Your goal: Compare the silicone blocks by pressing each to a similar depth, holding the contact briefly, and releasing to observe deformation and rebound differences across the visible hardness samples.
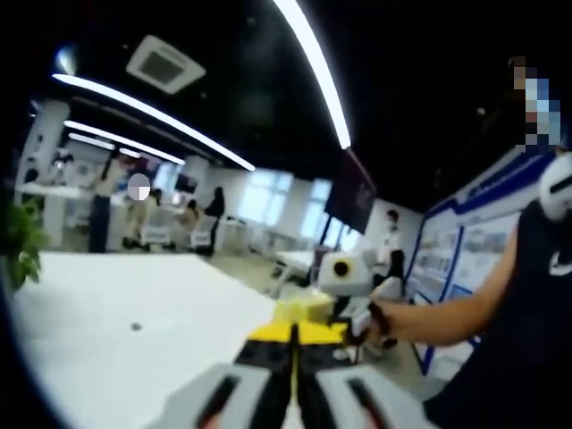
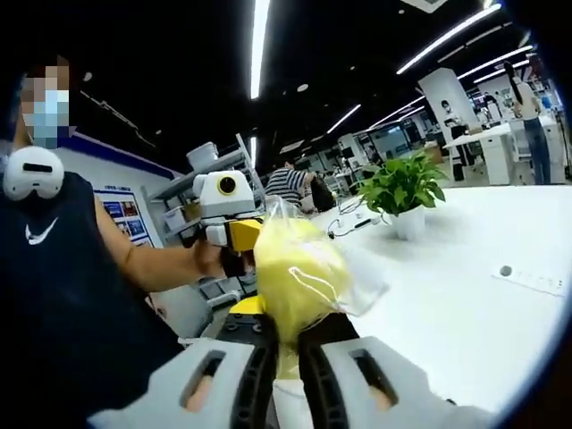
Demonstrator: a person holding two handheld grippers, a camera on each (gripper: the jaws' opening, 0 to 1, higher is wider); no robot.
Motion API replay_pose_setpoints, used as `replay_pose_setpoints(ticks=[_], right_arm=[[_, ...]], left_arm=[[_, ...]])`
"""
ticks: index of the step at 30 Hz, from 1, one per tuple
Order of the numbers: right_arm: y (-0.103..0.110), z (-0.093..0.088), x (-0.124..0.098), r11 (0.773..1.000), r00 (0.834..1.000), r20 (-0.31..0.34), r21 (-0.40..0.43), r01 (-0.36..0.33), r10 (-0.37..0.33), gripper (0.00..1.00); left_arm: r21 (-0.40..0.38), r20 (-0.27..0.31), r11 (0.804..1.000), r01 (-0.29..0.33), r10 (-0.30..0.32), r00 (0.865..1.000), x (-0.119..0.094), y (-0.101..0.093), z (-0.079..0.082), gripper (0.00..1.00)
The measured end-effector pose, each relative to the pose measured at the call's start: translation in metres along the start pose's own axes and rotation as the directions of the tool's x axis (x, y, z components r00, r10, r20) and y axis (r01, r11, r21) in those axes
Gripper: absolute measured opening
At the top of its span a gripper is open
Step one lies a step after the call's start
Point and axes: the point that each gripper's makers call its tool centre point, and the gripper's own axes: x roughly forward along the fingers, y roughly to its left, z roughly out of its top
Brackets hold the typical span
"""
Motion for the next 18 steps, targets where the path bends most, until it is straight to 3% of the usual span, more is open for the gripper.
replay_pose_setpoints(ticks=[9,18], right_arm=[[0.001,0.002,0.000,1.000,1.000,0.021,-0.014,0.014,-0.014,0.12],[0.003,0.004,0.003,0.998,0.999,0.043,-0.057,0.036,-0.033,0.37]], left_arm=[[-0.046,0.040,0.999,0.011,-0.009,0.999,0.000,-0.004,0.005,0.00],[-0.046,0.068,0.999,0.016,-0.013,0.998,-0.006,-0.004,0.016,0.00]])
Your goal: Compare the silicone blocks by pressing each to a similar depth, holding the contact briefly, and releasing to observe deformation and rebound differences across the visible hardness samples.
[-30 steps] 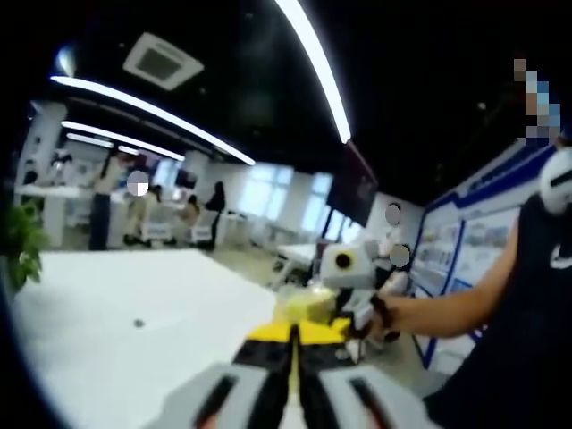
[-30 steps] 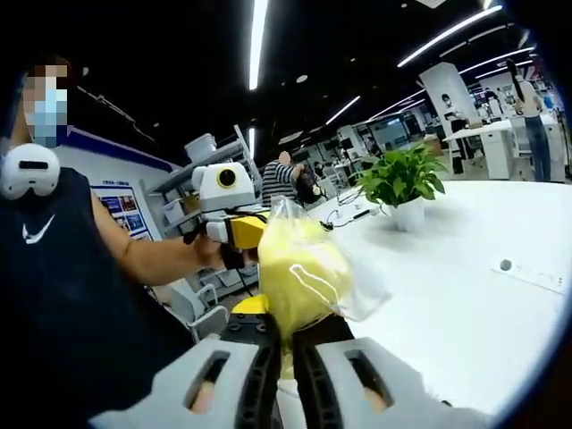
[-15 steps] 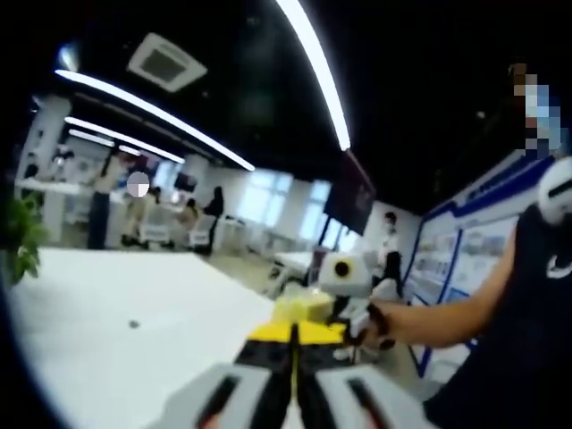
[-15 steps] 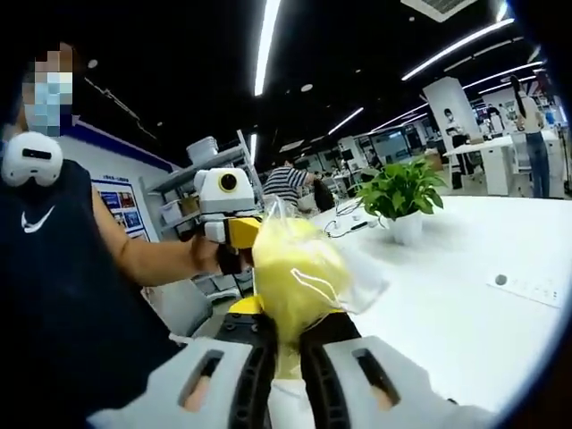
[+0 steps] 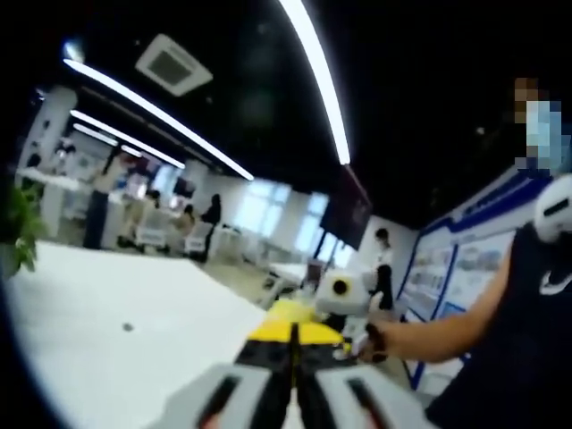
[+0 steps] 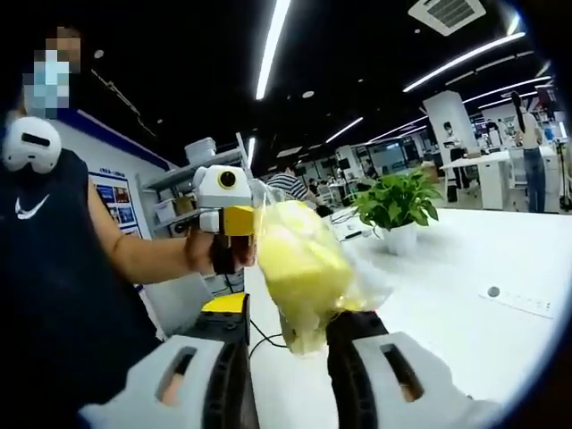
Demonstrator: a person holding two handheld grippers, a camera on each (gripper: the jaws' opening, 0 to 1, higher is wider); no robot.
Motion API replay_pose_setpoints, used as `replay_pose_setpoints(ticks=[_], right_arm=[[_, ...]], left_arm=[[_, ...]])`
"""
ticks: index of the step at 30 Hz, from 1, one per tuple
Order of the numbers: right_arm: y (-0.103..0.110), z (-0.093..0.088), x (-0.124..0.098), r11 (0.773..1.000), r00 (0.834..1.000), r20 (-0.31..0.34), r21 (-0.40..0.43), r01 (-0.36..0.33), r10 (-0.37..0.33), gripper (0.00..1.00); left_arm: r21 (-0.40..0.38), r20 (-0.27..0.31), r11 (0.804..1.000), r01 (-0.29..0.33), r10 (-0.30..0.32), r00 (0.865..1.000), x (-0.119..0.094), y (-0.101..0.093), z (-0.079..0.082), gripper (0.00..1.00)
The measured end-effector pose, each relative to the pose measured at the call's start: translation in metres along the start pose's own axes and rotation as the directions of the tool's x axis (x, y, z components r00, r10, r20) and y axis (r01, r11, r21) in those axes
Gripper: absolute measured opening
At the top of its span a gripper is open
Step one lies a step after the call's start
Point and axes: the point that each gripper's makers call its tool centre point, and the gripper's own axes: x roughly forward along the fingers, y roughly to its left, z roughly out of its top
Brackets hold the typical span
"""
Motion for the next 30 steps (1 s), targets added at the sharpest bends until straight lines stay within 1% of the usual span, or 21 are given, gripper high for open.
replay_pose_setpoints(ticks=[2,3,6,9,11,12,13,14,15,16,17,18,19,21,22,24,26,27,28,29,30], right_arm=[[-0.001,0.000,0.001,1.000,1.000,-0.001,0.000,0.002,-0.002,0.45],[-0.001,-0.001,0.002,1.000,1.000,-0.005,0.002,0.005,-0.005,0.53],[-0.007,0.003,0.001,0.997,0.998,0.022,-0.041,0.063,-0.062,0.73],[-0.011,0.007,-0.003,0.994,0.995,0.035,-0.054,0.100,-0.099,0.88],[-0.016,0.008,-0.007,0.990,0.991,0.032,-0.042,0.133,-0.132,0.94],[-0.020,0.010,-0.011,0.986,0.987,0.042,-0.054,0.156,-0.154,0.96],[-0.027,0.013,-0.016,0.978,0.980,0.052,-0.077,0.193,-0.189,0.96],[-0.032,0.015,-0.021,0.968,0.972,0.062,-0.097,0.231,-0.226,0.96],[-0.034,0.016,-0.025,0.964,0.968,0.074,-0.099,0.248,-0.241,0.96],[-0.038,0.018,-0.031,0.961,0.960,0.100,-0.071,0.269,-0.261,0.96],[-0.041,0.018,-0.036,0.958,0.955,0.112,-0.049,0.282,-0.275,0.96],[-0.040,0.016,-0.041,0.960,0.956,0.121,-0.050,0.275,-0.267,0.96],[-0.043,0.015,-0.045,0.956,0.952,0.127,-0.056,0.288,-0.280,0.96],[-0.050,0.010,-0.055,0.940,0.937,0.127,-0.060,0.335,-0.325,0.96],[-0.050,0.009,-0.057,0.940,0.936,0.127,-0.062,0.337,-0.327,0.96],[-0.053,0.004,-0.064,0.932,0.929,0.129,-0.057,0.357,-0.347,0.96],[-0.059,-0.002,-0.074,0.919,0.915,0.132,-0.055,0.391,-0.381,0.96],[-0.065,-0.007,-0.081,0.906,0.903,0.120,-0.049,0.420,-0.412,0.96],[-0.068,-0.009,-0.085,0.898,0.895,0.122,-0.045,0.438,-0.430,0.96],[-0.073,-0.013,-0.092,0.883,0.880,0.127,-0.052,0.466,-0.457,0.96],[-0.075,-0.015,-0.096,0.877,0.874,0.130,-0.058,0.478,-0.468,0.96]], left_arm=[[-0.006,0.002,1.000,-0.001,0.001,1.000,-0.002,0.001,0.000,0.00],[-0.006,0.002,1.000,-0.004,0.004,1.000,-0.003,0.001,0.000,0.00],[-0.013,0.012,1.000,-0.012,0.012,1.000,-0.007,0.003,0.001,0.00],[-0.027,0.024,1.000,-0.009,0.010,1.000,-0.011,0.002,0.004,0.00],[-0.040,0.000,0.999,-0.007,0.007,1.000,-0.011,0.002,0.000,0.00],[-0.047,-0.012,0.999,-0.016,0.015,1.000,-0.011,0.005,-0.002,0.00],[-0.049,-0.015,0.999,-0.024,0.023,1.000,-0.011,0.006,-0.003,0.00],[-0.059,-0.015,0.998,-0.017,0.017,1.000,-0.012,0.007,-0.004,0.00],[-0.071,-0.009,0.997,-0.014,0.013,1.000,-0.012,0.006,-0.003,0.00],[-0.077,-0.005,0.997,-0.016,0.015,1.000,-0.013,0.007,-0.002,0.00],[-0.077,-0.007,0.997,-0.019,0.018,1.000,-0.013,0.007,-0.002,0.00],[-0.072,-0.012,0.997,-0.022,0.022,1.000,-0.013,0.007,-0.003,0.00],[-0.072,-0.019,0.997,-0.023,0.022,1.000,-0.013,0.008,-0.003,0.00],[-0.079,-0.021,0.997,-0.025,0.023,1.000,-0.013,0.009,-0.003,0.00],[-0.080,-0.021,0.996,-0.028,0.026,0.999,-0.014,0.010,-0.003,0.00],[-0.078,-0.023,0.996,-0.038,0.036,0.999,-0.015,0.014,-0.004,0.00],[-0.096,-0.028,0.994,-0.047,0.044,0.999,-0.015,0.019,-0.007,0.00],[-0.116,-0.032,0.992,-0.049,0.046,0.998,-0.015,0.022,-0.009,0.00],[-0.121,-0.032,0.991,-0.054,0.051,0.998,-0.015,0.024,-0.010,0.00],[-0.130,-0.034,0.990,-0.060,0.056,0.998,-0.015,0.026,-0.012,0.00],[-0.147,-0.038,0.987,-0.070,0.065,0.997,-0.016,0.030,-0.014,0.00]])
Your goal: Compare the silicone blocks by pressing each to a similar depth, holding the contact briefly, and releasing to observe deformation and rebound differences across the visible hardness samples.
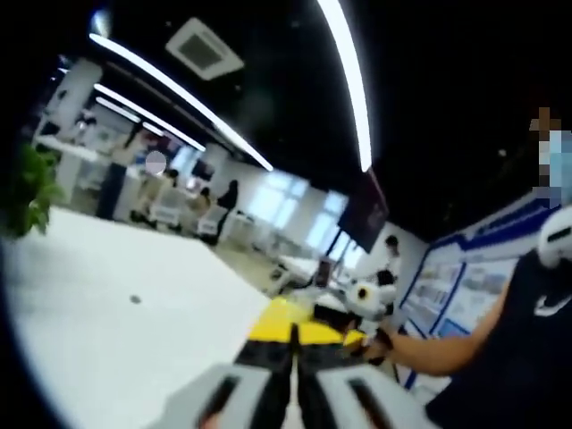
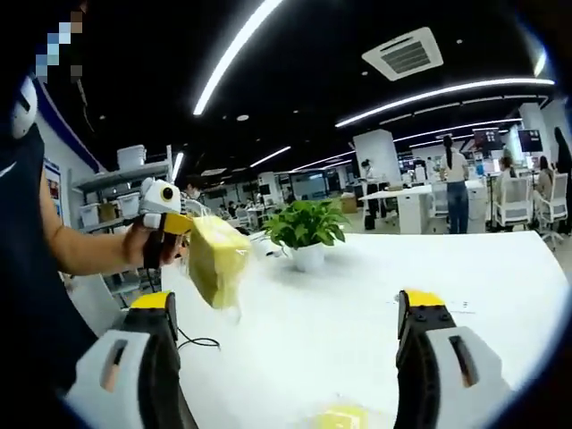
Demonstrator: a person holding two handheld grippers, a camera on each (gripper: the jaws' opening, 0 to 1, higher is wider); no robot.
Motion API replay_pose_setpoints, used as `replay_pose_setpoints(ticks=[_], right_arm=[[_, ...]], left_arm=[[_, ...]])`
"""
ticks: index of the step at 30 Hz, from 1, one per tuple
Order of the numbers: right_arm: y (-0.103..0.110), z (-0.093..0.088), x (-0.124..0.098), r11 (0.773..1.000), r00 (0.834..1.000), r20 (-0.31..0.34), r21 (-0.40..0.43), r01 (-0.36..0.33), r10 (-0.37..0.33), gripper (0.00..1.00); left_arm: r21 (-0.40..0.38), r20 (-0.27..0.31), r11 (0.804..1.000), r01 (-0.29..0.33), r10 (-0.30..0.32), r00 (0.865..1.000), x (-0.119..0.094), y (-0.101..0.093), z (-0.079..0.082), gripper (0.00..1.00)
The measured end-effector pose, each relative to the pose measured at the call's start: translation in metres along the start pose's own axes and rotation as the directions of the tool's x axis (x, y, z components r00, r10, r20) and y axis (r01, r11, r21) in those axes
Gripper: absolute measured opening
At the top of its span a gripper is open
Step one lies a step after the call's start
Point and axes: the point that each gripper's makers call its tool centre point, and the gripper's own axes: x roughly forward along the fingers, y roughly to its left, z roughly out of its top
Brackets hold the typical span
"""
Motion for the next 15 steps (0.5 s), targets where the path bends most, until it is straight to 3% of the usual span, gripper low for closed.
replay_pose_setpoints(ticks=[8,15], right_arm=[[-0.019,-0.027,-0.025,0.997,0.997,-0.033,0.023,0.076,-0.075,0.96],[-0.029,-0.045,-0.042,0.990,0.988,-0.065,-0.030,0.140,-0.142,0.96]], left_arm=[[-0.060,0.005,0.998,0.005,-0.004,1.000,-0.004,0.008,-0.004,0.00],[-0.121,0.020,0.992,-0.031,0.034,0.999,-0.011,0.023,-0.010,0.00]])
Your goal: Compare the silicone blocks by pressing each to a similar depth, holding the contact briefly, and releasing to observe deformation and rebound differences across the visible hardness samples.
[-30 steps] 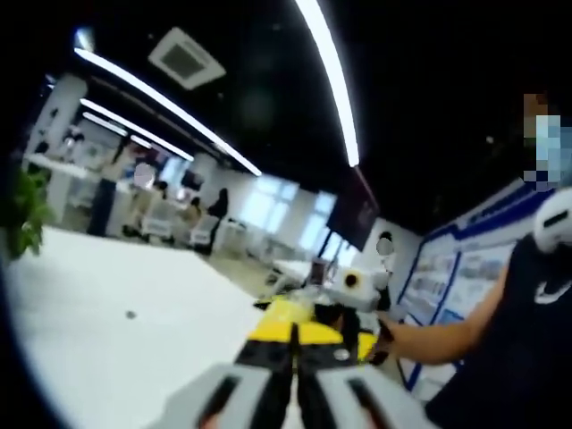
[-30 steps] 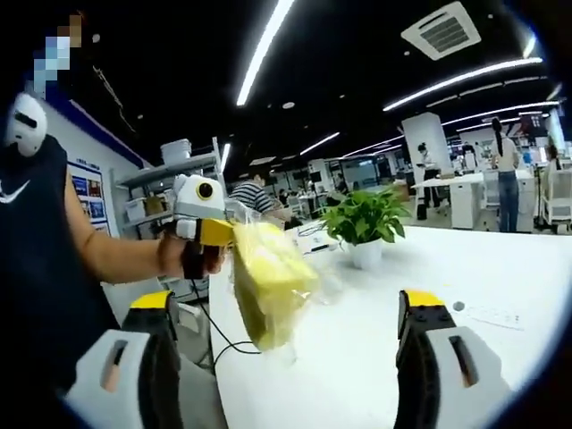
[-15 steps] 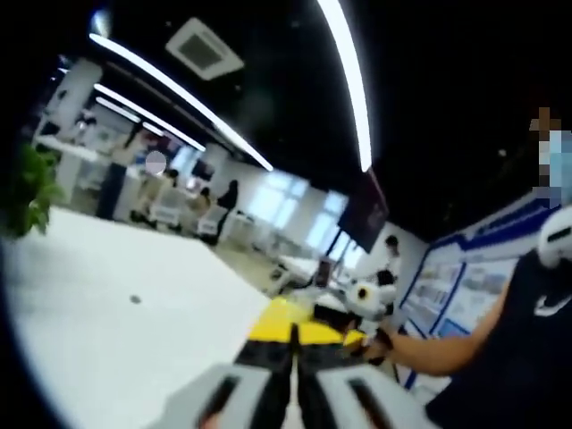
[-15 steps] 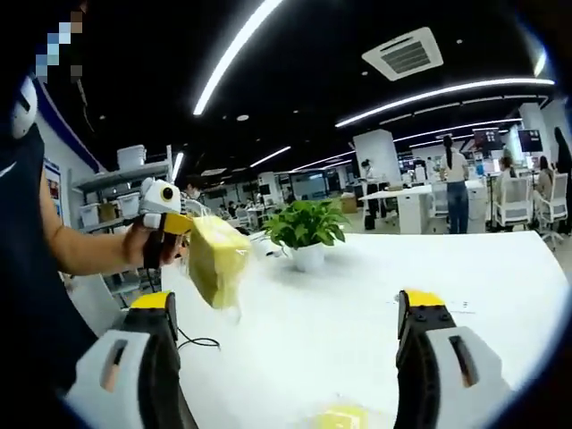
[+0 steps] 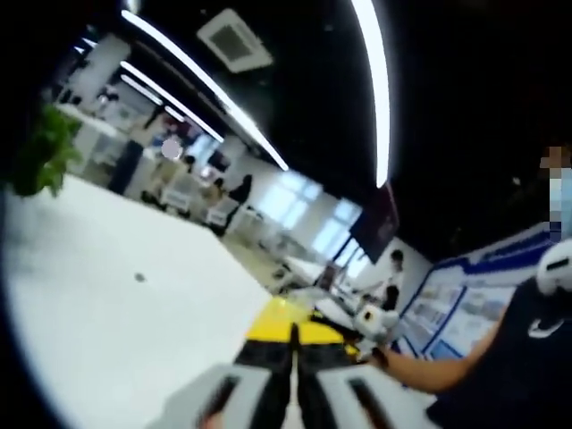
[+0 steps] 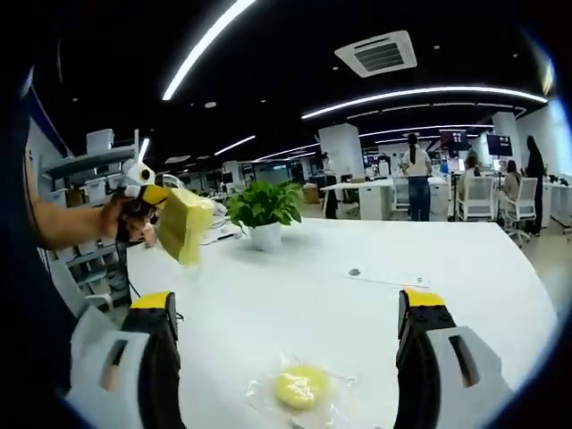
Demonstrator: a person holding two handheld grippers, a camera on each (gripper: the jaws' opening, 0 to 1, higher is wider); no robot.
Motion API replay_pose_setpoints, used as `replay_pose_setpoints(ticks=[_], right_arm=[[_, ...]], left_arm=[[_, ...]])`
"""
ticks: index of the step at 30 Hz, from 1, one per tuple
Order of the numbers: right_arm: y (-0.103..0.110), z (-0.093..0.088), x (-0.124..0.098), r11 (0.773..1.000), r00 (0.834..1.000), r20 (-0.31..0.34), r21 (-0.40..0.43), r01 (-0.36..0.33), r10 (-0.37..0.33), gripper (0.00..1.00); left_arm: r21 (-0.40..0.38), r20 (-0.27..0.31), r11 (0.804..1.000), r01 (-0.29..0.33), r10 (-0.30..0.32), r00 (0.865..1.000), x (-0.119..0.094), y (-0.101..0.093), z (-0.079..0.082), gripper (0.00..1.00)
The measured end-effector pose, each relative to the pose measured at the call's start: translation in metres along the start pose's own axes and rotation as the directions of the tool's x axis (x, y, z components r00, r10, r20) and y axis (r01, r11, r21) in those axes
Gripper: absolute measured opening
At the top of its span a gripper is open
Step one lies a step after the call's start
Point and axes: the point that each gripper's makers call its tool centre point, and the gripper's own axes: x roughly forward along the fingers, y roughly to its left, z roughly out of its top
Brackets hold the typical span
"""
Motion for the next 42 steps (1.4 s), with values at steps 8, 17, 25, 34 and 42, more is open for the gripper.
replay_pose_setpoints(ticks=[8,17,25,34,42], right_arm=[[-0.017,-0.026,-0.017,0.997,0.996,-0.032,0.002,0.082,-0.082,0.96],[-0.029,-0.054,-0.035,0.988,0.986,-0.096,0.057,0.142,-0.136,0.96],[-0.029,-0.067,-0.042,0.987,0.980,-0.129,0.044,0.156,-0.149,0.96],[-0.038,-0.087,-0.055,0.973,0.956,-0.190,0.016,0.229,-0.222,0.97],[-0.042,-0.098,-0.057,0.962,0.942,-0.203,-0.001,0.272,-0.267,0.97]], left_arm=[[-0.074,-0.010,0.997,-0.034,0.034,0.999,-0.002,0.019,-0.013,0.00],[-0.179,-0.023,0.983,-0.029,0.025,0.999,-0.002,0.034,-0.031,0.00],[-0.236,-0.077,0.970,-0.065,0.048,0.996,-0.005,0.059,-0.057,0.00],[-0.337,-0.086,0.938,-0.081,0.056,0.995,-0.004,0.082,-0.076,0.00],[-0.402,-0.111,0.910,-0.104,0.065,0.992,-0.006,0.102,-0.098,0.00]])
